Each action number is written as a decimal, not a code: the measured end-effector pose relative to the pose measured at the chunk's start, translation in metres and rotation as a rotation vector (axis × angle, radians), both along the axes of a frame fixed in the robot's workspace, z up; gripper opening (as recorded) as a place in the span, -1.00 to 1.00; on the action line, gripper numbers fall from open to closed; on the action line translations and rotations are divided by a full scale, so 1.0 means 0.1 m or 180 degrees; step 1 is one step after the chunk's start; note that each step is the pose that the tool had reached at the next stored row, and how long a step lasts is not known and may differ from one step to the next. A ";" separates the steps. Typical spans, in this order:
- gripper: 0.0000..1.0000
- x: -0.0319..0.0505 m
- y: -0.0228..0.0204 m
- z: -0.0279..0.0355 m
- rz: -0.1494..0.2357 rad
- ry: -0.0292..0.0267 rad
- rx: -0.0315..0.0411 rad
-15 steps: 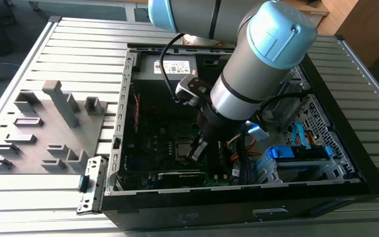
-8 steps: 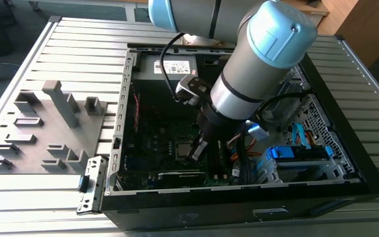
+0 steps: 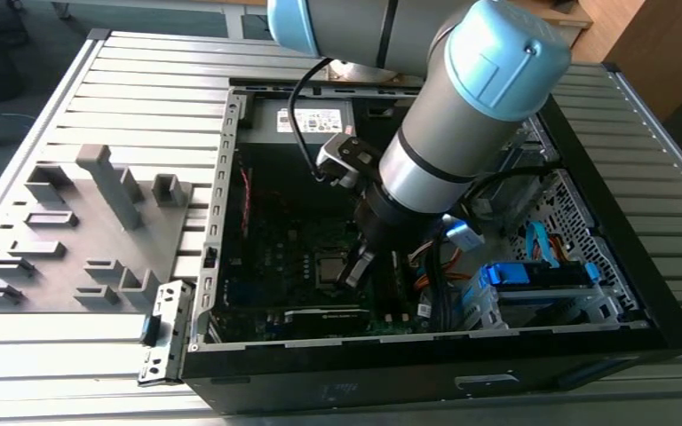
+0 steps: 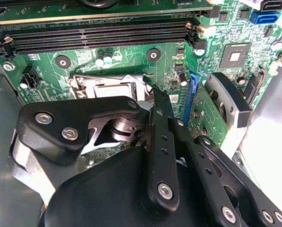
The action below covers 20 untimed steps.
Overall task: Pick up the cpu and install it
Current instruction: 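Install the first cpu locking lever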
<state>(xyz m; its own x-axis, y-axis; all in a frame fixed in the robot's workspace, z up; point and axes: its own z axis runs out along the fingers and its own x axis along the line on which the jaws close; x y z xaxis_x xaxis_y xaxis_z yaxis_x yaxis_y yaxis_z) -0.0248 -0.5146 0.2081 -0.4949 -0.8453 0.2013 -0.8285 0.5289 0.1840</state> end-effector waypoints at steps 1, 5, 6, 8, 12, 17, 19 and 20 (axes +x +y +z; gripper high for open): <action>-0.79 0.000 0.000 0.000 0.0000 0.0000 0.0000; -0.79 0.000 0.000 0.039 0.0000 0.0000 0.0003; -0.79 0.000 0.000 0.051 0.0000 0.0000 0.0004; -0.79 0.000 0.000 0.076 0.0000 0.0000 0.0005; -0.79 0.000 0.001 0.085 0.0000 0.0000 0.0006; -0.79 0.000 0.012 0.087 0.0000 0.0000 0.0007; -0.79 0.000 0.020 0.086 0.0000 0.0000 0.0011; -0.79 0.000 0.021 0.086 0.0000 0.0000 0.0013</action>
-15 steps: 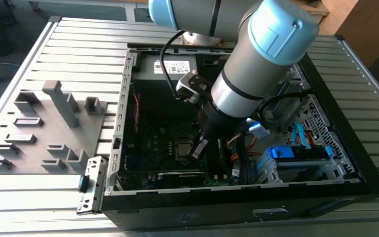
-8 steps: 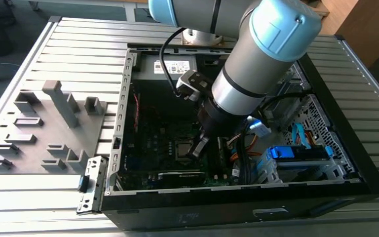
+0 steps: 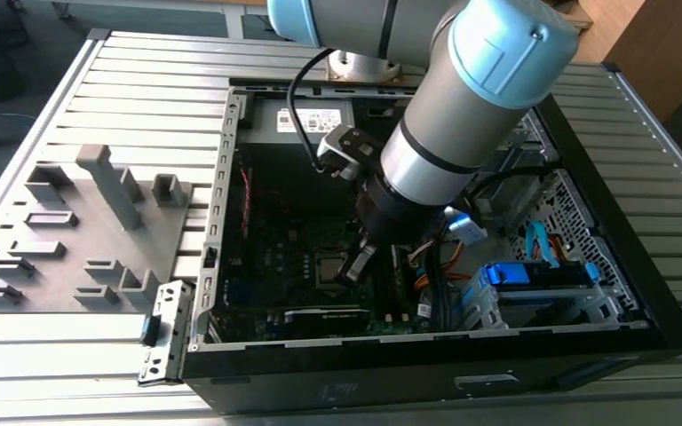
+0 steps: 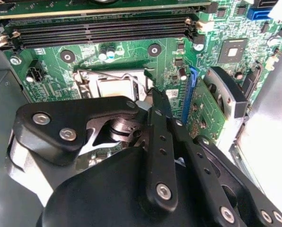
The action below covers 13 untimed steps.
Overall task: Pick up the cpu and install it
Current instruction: 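Install the first cpu locking lever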
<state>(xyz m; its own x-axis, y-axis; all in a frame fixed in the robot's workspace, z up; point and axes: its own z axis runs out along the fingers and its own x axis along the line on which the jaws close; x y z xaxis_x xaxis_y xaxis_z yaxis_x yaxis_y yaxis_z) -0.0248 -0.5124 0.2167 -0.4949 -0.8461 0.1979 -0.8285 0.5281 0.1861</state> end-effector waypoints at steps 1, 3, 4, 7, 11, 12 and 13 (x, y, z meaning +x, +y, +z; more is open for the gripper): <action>-0.79 0.000 0.002 0.000 0.0000 0.0000 0.0002; -0.79 0.000 0.003 0.000 0.0000 0.0000 0.0003; -0.79 0.000 0.003 0.000 0.0000 0.0000 0.0004; -0.79 -0.001 0.003 0.005 0.0000 0.0000 0.0008; -0.79 0.000 0.004 0.027 0.0000 0.0000 0.0019; -0.79 0.000 0.005 0.028 0.0000 0.0000 0.0019; -0.79 0.000 0.004 0.028 0.0000 0.0000 0.0019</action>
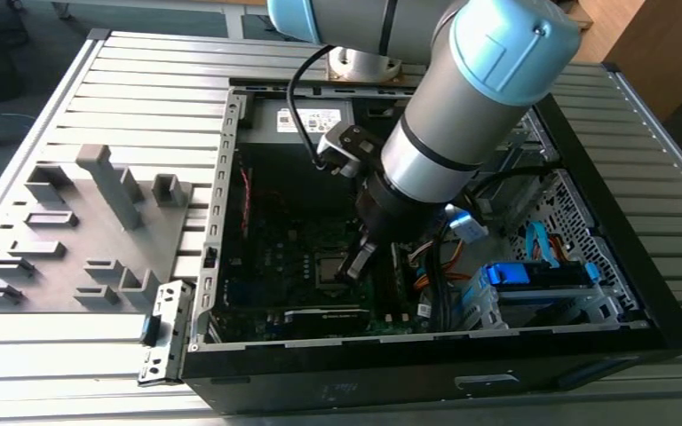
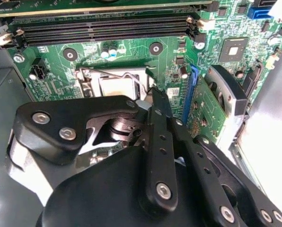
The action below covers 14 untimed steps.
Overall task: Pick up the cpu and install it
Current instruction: 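Install the first cpu locking lever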
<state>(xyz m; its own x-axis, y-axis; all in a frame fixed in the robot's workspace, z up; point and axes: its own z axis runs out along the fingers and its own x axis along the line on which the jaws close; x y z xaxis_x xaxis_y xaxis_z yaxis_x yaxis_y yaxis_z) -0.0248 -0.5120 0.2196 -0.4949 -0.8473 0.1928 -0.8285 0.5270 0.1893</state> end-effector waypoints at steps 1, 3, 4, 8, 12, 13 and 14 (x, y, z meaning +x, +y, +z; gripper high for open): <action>-0.79 0.000 0.000 0.000 0.0000 0.0000 0.0000; -0.79 0.000 0.005 0.001 0.0000 0.0000 -0.0001; -0.79 -0.001 0.014 0.002 0.0000 0.0001 -0.0001; -0.79 0.000 0.033 0.001 0.0000 0.0000 0.0000; -0.79 -0.001 0.034 0.014 0.0000 0.0000 0.0006; -0.79 0.000 0.035 0.023 0.0000 0.0000 0.0009; -0.79 0.000 0.035 0.035 0.0000 0.0000 0.0010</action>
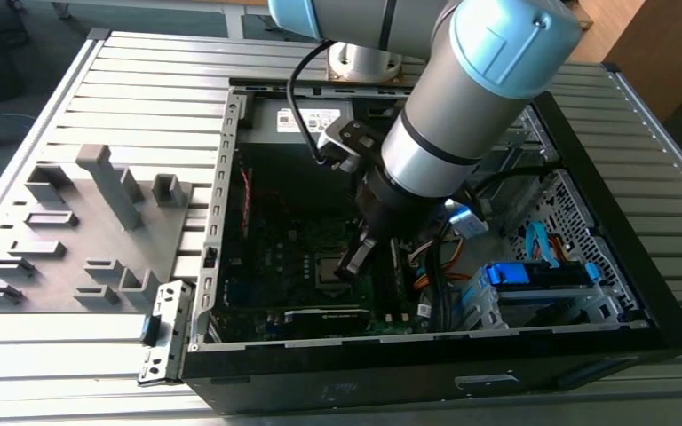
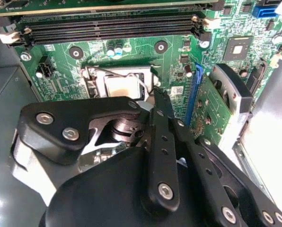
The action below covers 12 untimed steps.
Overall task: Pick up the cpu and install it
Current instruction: 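Install the first cpu locking lever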
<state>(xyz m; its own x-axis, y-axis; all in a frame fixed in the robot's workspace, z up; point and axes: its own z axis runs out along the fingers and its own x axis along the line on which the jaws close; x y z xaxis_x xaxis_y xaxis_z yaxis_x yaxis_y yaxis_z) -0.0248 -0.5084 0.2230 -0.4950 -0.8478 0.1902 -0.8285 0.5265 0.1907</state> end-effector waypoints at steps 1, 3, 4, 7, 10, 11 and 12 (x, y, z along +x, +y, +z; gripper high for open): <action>-0.79 0.000 -0.001 0.012 0.0000 0.0000 -0.0001; -0.79 0.000 -0.001 0.035 0.0000 0.0001 -0.0002; -0.79 0.000 -0.001 0.045 0.0000 0.0000 -0.0001; -0.79 0.000 0.000 0.062 0.0000 0.0000 -0.0001; -0.79 0.000 0.003 0.066 0.0000 0.0001 0.0002; -0.79 0.000 0.003 0.066 0.0000 0.0001 0.0004; -0.79 0.000 0.004 0.066 0.0000 0.0000 0.0007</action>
